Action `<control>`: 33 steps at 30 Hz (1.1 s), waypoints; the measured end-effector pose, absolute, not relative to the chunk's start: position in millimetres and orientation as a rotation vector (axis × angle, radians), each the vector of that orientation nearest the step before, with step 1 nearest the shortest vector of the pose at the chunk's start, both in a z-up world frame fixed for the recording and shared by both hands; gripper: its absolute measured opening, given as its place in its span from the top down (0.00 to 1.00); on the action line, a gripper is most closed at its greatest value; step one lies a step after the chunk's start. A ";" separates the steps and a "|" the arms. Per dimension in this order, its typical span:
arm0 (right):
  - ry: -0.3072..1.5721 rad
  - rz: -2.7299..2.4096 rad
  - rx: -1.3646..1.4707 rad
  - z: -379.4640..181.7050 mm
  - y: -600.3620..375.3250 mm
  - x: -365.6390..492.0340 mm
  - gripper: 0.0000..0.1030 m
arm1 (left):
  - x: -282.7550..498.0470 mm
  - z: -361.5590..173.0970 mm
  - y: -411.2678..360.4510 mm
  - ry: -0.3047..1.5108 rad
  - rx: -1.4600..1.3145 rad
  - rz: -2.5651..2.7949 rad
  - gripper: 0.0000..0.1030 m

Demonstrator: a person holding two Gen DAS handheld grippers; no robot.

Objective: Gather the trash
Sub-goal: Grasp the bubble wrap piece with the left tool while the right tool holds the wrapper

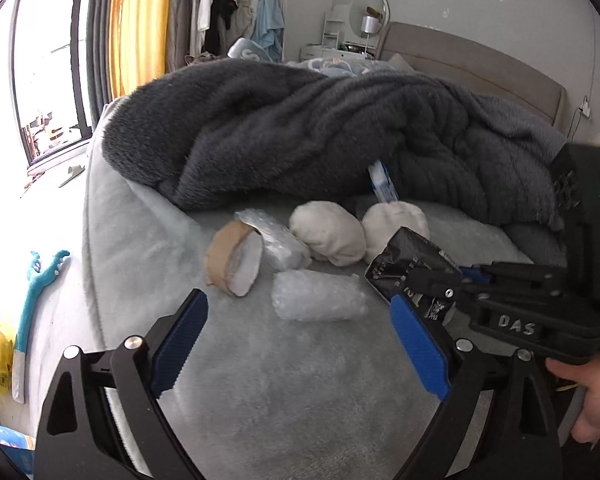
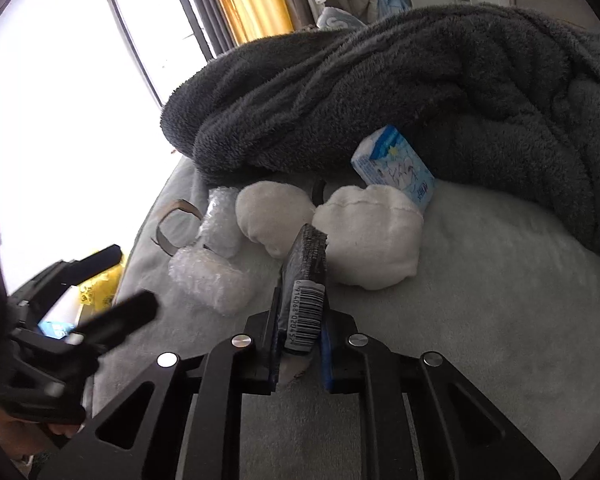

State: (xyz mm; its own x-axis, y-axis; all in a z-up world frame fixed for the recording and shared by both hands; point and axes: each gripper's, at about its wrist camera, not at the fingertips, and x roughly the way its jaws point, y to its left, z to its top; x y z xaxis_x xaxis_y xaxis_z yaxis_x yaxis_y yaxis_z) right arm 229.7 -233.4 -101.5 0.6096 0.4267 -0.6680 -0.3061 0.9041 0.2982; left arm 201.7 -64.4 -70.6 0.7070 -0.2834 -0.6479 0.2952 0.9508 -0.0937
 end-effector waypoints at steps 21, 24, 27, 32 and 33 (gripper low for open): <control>0.770 0.485 0.203 -85.6 -265.7 215.8 0.85 | 230.4 -103.0 -88.5 0.820 0.041 -0.330 0.37; 0.771 0.486 0.207 -84.4 -266.9 215.6 0.85 | 229.8 -102.1 -89.5 0.812 0.038 -0.340 0.39; 0.766 0.486 0.212 -80.8 -264.8 214.7 0.85 | 228.0 -98.1 -87.1 0.804 0.018 -0.352 0.40; 0.751 0.498 0.208 -72.5 -254.5 214.5 0.85 | 222.8 -89.6 -74.3 0.805 -0.042 -0.367 0.40; 0.748 0.500 0.203 -71.2 -251.5 214.1 0.85 | 221.9 -88.0 -71.8 0.804 -0.054 -0.367 0.40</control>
